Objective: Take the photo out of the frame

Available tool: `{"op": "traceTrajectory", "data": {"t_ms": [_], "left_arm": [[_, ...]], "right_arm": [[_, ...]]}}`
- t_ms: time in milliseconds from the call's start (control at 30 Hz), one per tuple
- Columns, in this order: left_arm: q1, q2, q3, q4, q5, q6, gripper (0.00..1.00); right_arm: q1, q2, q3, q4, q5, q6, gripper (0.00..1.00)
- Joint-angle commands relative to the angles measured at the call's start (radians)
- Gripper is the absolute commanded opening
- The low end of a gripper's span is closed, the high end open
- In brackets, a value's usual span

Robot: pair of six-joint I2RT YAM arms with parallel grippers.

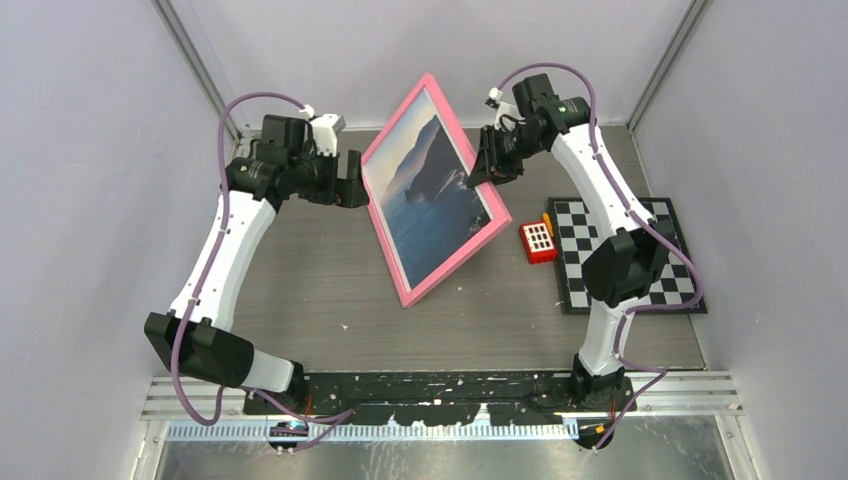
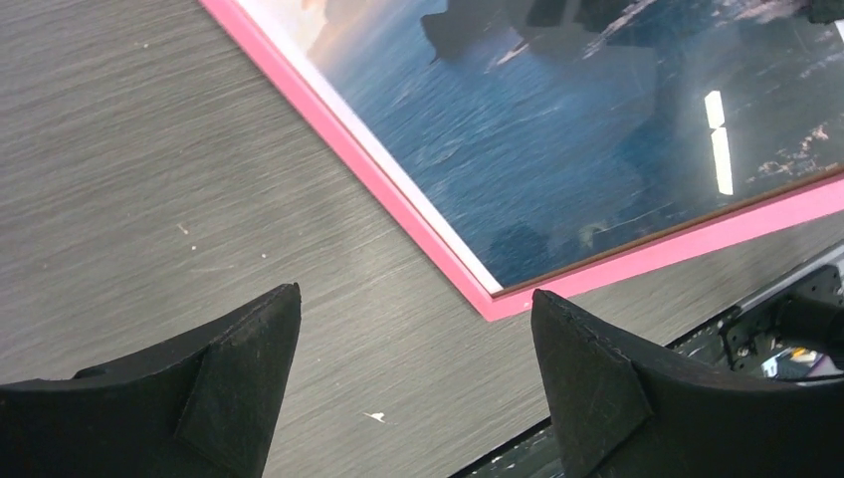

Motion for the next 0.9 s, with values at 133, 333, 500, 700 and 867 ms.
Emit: {"op": "traceTrajectory", "data": {"t_ms": [133,333,500,700,867], "left_arm": [[0.025,-0.014,0.114,-0.037,-0.13,-0.214,0.88],[0.025,0.007,0.194,0.009,-0.12,-0.346,0.89],[0.025,0.042,0.24,0.095,-0.061,-0.496,0.9],[0.025,0.096,0.314,0.1,-0.06,-0.619,0.9],[0.025,0.102,0.304,0.134,-0.045,-0.709,0.89]], "right_arm": [[0.109,-0.014,0.229,-0.112,0.321,-0.112,0.01],[0.227,-0.012,0.343,-0.168,0.605,-0.184,0.01],[0.334,-0.002,0.415,-0.162,0.795,-0.22,0.0],[0.503,0.008,0.406,-0.126,0.953,-0.292,0.0],[0.603,0.022,0.395,-0.098,1.059,-0.347,0.0]]}}
